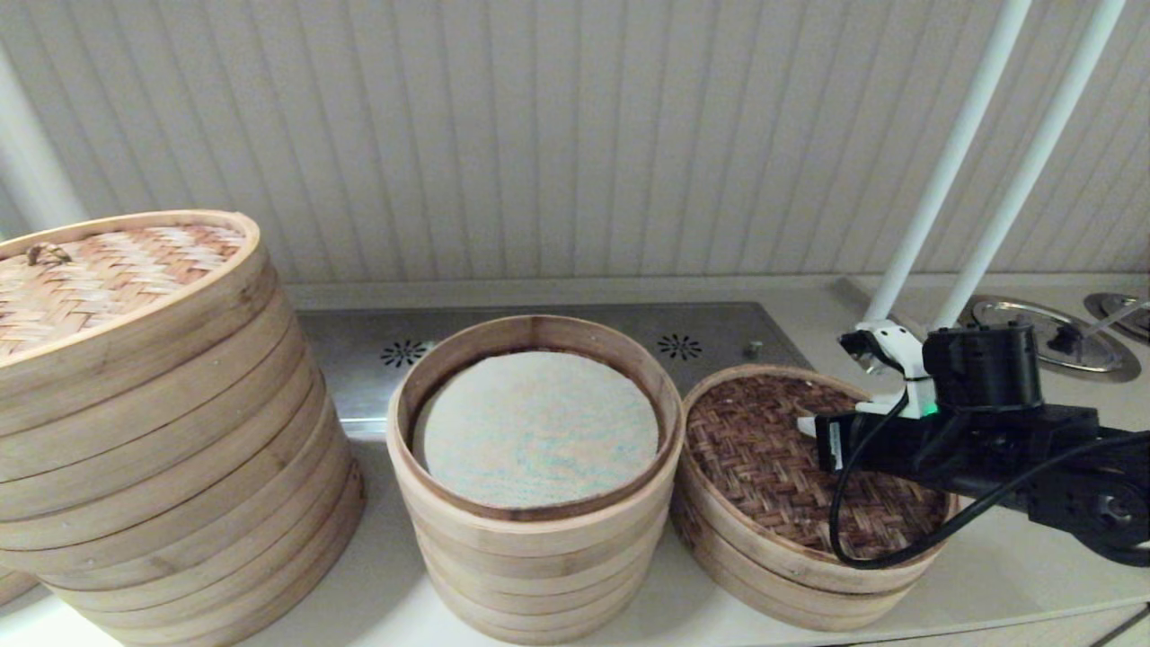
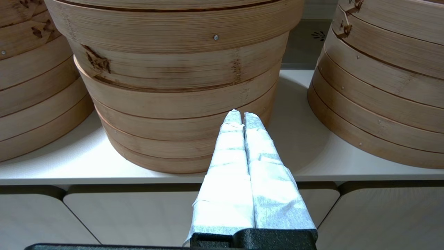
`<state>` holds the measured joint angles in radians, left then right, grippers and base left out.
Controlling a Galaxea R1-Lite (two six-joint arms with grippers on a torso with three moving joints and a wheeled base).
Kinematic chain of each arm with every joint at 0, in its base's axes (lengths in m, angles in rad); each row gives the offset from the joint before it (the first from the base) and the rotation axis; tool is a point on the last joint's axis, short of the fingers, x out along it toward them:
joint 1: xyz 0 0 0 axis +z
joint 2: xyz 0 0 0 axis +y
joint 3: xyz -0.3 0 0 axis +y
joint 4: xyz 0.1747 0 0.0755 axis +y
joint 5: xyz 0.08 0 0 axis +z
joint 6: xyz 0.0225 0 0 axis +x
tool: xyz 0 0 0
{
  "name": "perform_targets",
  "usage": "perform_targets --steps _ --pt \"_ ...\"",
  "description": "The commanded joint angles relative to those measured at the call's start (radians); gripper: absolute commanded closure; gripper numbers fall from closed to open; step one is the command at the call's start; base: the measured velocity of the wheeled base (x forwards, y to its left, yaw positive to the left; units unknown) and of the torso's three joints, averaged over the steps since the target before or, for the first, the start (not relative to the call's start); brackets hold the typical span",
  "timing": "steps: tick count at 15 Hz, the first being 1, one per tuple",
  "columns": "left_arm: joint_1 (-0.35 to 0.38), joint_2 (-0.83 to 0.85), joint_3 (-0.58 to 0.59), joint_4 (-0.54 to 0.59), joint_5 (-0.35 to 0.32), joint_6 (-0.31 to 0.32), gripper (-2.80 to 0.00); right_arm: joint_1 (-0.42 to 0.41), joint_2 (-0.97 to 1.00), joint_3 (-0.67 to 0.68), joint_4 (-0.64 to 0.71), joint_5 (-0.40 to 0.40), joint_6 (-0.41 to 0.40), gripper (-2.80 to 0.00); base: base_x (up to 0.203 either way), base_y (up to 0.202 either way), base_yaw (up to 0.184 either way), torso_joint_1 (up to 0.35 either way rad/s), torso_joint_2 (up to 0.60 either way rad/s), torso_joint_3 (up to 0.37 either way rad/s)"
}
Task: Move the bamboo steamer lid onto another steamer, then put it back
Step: Pick up the steamer, then put the steamer
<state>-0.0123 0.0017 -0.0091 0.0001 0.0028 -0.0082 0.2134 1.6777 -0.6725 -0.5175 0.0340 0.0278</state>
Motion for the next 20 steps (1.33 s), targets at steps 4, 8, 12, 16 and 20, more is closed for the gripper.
perform_targets --steps 4,8,12,16,20 --pt "0.0 0.0 0.0 0.0 -0.001 0.001 0.0 0.004 -0.066 -0.029 0.004 -0.007 0.04 0.0 0.0 0.0 0.0 0.0 0.0 0.0" --pt "0.0 0.0 0.0 0.001 0.0 0.001 0.0 -0.001 -0.116 -0.022 0.005 -0.014 0.042 0.0 0.0 0.0 0.0 0.0 0.0 0.0" --pt "0.0 0.0 0.0 0.0 0.0 0.0 0.0 -0.002 -0.182 -0.101 0.129 -0.022 0.066 0.0 0.0 0.0 0.0 0.0 0.0 0.0" --pt "0.0 0.0 0.0 0.0 0.0 0.001 0.0 -0.007 -0.229 -0.269 0.301 -0.023 0.136 0.0 0.0 0.0 0.0 0.0 0.0 0.0" --pt "0.0 0.0 0.0 0.0 0.0 0.0 0.0 0.015 -0.25 -0.427 0.416 -0.023 0.142 0.0 0.0 0.0 0.0 0.0 0.0 0.0"
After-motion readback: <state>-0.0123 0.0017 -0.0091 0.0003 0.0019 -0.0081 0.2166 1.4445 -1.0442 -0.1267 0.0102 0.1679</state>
